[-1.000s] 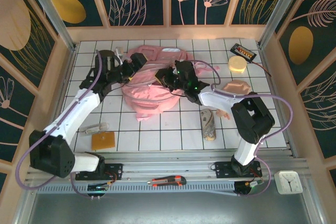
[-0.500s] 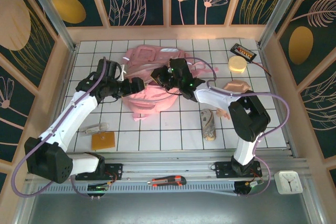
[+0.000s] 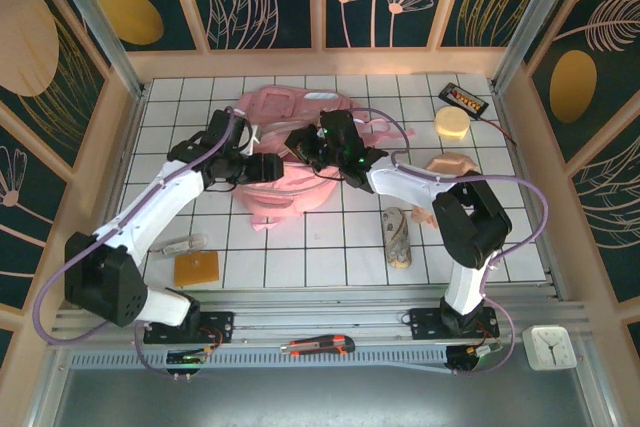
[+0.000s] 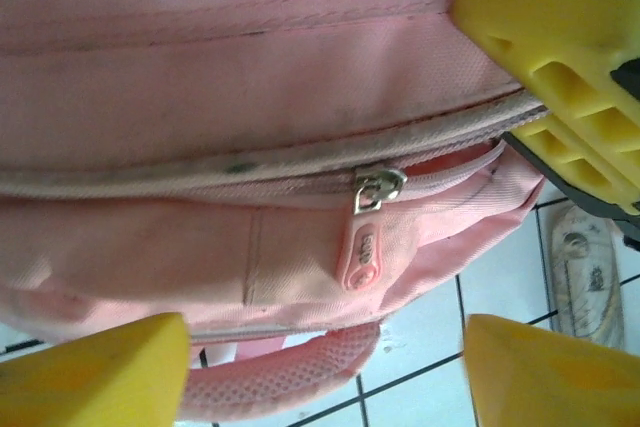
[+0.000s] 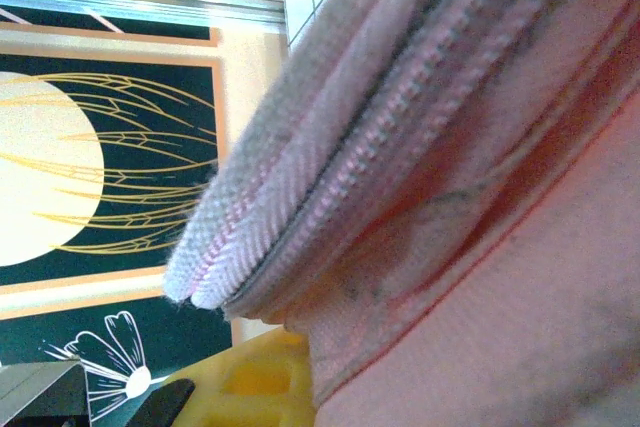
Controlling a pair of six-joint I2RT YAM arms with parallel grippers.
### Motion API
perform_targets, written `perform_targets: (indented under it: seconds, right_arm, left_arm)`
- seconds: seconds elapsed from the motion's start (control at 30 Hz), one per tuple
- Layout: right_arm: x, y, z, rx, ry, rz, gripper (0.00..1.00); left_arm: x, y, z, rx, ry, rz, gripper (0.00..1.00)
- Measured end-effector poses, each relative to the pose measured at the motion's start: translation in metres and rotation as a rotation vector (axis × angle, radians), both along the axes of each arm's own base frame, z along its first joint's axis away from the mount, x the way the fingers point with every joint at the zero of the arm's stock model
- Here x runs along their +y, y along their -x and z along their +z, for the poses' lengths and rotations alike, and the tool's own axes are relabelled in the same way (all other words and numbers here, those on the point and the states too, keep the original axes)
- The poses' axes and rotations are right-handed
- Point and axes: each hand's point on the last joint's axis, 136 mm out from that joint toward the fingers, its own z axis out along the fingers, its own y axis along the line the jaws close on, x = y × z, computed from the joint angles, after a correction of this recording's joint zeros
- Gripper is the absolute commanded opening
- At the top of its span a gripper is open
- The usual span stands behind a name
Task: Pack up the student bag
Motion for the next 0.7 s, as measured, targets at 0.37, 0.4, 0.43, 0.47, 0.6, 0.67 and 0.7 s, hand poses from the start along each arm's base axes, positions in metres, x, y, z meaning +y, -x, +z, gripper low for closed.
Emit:
perform_targets:
  seconds: [0.37, 0.4, 0.43, 0.47, 0.6, 0.67, 0.7]
  right_arm:
    - [0.000, 0.000, 0.000, 0.001, 0.000, -0.001, 0.00]
    - [0.000, 0.000, -0.001, 0.001, 0.001, 0.000, 0.00]
    - [0.000, 0.000, -0.001, 0.002, 0.001, 0.000, 0.00]
    - [0.000, 0.000, -0.001, 0.001, 0.001, 0.001, 0.00]
    - [0.000, 0.000, -0.001, 0.002, 0.000, 0.002, 0.00]
    - [-0.001, -0.001, -0.001, 0.003, -0.001, 0.002, 0.00]
    - [-0.002, -0.001, -0.001, 0.003, -0.001, 0.002, 0.00]
  left_arm:
    - [-0.025, -0.022, 0.009, -0.042, -0.049, -0.046, 0.49]
    - [-0.025, -0.021, 0.008, -0.039, -0.056, -0.048, 0.48]
    - [-0.026, -0.021, 0.006, -0.038, -0.064, -0.049, 0.47]
    - [-0.026, -0.021, 0.005, -0.036, -0.070, -0.047, 0.47]
    - [-0.025, -0.020, 0.003, -0.037, -0.088, -0.045, 0.44]
    - [-0.024, -0.021, 0.003, -0.038, -0.094, -0.036, 0.41]
    - [-0.024, -0.020, 0.002, -0.038, -0.096, -0.035, 0.41]
